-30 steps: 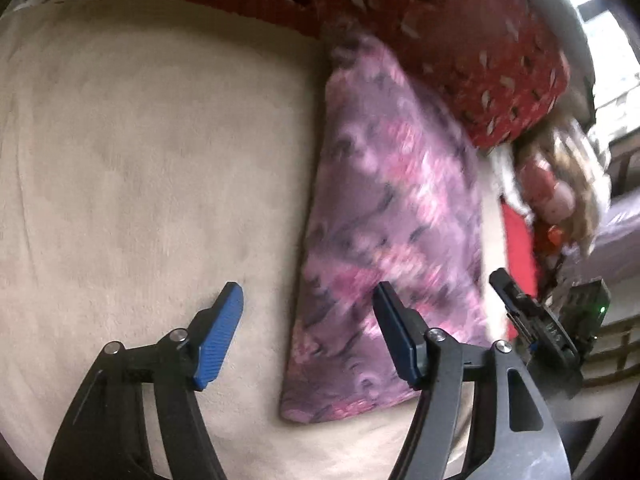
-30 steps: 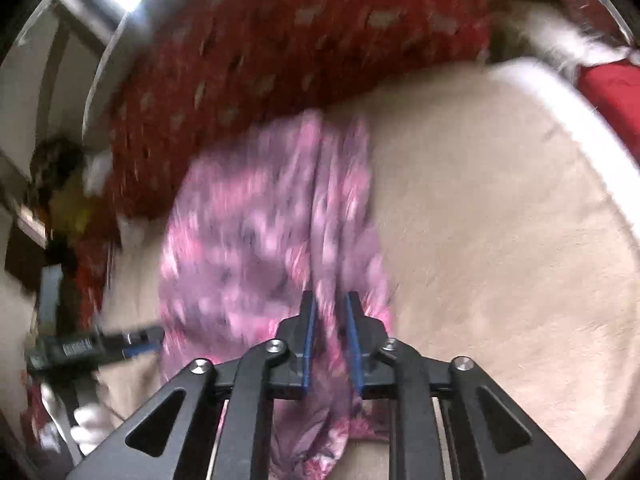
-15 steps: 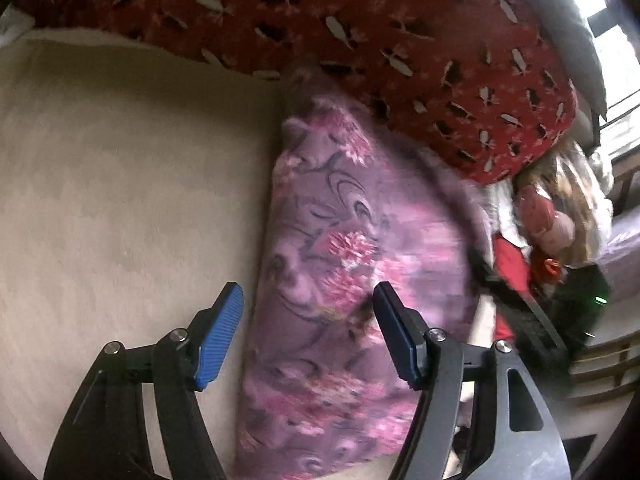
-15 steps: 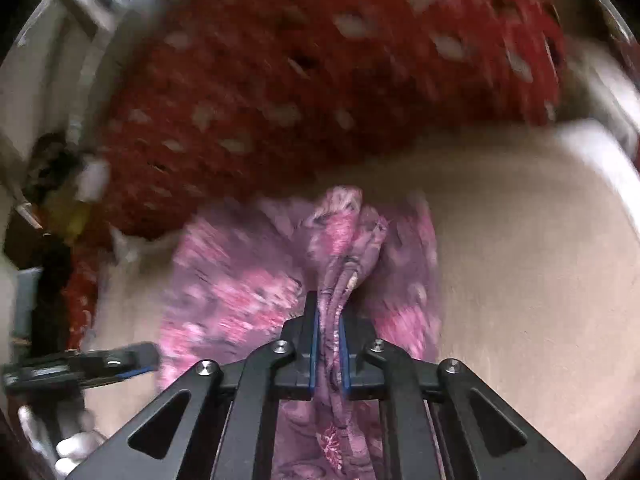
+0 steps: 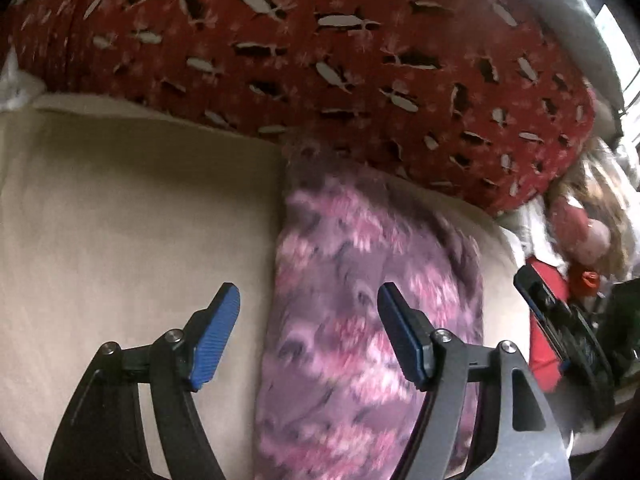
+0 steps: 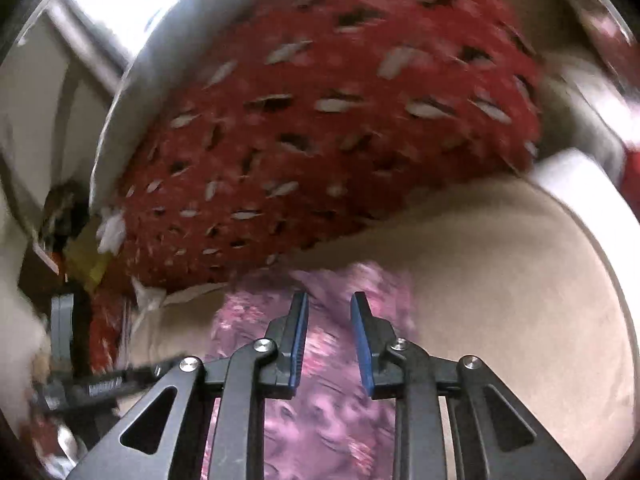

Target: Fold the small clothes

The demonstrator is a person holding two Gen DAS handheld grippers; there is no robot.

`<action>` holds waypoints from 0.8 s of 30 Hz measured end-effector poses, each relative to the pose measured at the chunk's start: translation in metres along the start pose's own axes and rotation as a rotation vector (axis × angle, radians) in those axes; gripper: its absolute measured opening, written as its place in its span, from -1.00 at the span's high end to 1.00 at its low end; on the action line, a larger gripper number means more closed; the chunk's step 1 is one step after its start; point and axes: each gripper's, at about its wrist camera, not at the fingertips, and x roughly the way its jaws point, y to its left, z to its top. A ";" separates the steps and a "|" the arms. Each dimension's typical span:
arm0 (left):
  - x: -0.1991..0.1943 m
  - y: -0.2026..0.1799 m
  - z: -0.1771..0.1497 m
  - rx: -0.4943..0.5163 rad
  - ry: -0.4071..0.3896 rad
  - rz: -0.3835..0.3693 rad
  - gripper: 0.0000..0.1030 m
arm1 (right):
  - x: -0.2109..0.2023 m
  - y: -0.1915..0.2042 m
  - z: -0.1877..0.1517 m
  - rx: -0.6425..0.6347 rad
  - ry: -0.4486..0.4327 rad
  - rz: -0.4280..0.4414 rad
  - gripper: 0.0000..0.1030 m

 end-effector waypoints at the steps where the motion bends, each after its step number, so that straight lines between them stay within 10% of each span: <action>1: 0.009 -0.003 0.005 -0.004 0.011 0.022 -0.39 | 0.009 0.010 0.000 -0.045 0.011 -0.014 0.53; 7: 0.065 0.021 0.007 -0.105 0.139 0.045 -0.54 | 0.089 -0.007 -0.018 -0.182 0.212 -0.281 0.69; 17: -0.006 0.032 -0.063 -0.034 0.048 -0.031 -0.39 | -0.005 0.005 -0.041 -0.181 0.103 0.075 0.44; 20: 0.015 0.022 -0.086 0.026 0.054 0.039 -0.44 | 0.023 0.003 -0.082 -0.297 0.276 -0.097 0.21; 24: -0.027 0.010 -0.100 0.070 0.003 0.050 -0.41 | -0.010 0.019 -0.079 -0.322 0.228 -0.107 0.20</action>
